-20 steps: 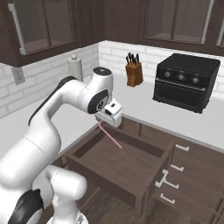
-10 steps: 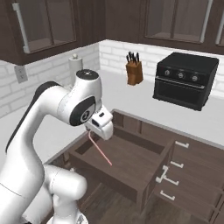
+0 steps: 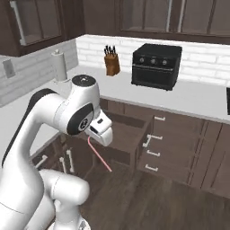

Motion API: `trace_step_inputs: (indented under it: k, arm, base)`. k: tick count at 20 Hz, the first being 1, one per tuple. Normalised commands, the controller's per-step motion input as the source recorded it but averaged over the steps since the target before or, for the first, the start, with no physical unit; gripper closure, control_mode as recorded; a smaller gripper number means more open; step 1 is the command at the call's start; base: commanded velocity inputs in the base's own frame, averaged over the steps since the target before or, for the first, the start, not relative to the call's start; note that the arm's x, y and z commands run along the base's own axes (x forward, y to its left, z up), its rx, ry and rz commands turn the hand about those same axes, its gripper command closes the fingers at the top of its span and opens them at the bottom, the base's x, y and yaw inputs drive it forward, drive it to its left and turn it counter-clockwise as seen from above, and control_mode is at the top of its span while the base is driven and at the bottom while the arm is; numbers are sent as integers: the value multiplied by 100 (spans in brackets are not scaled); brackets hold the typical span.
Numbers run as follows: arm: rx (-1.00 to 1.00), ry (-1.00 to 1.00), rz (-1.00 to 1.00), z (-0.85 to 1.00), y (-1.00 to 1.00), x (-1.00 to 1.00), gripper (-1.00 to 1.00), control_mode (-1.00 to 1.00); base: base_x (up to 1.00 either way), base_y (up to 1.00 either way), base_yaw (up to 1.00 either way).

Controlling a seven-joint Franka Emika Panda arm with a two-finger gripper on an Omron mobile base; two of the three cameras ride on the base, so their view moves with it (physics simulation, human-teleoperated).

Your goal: Take a straw from the drawer in front and place it inside the glass cup on the dining counter.

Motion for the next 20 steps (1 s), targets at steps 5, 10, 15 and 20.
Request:
trace_step_inputs:
  k: [5, 10, 15, 20]
  arm:
    - [0, 0, 0, 0, 0, 0, 100, 100]
    - [0, 0, 0, 0, 0, 0, 100, 100]
    - [0, 0, 0, 0, 0, 0, 100, 100]
    - [0, 0, 0, 0, 0, 0, 100, 100]
  base:
    - [0, -34, -73]
    - [2, -66, -70]
    - [12, -85, -65]
    - [53, -92, -47]
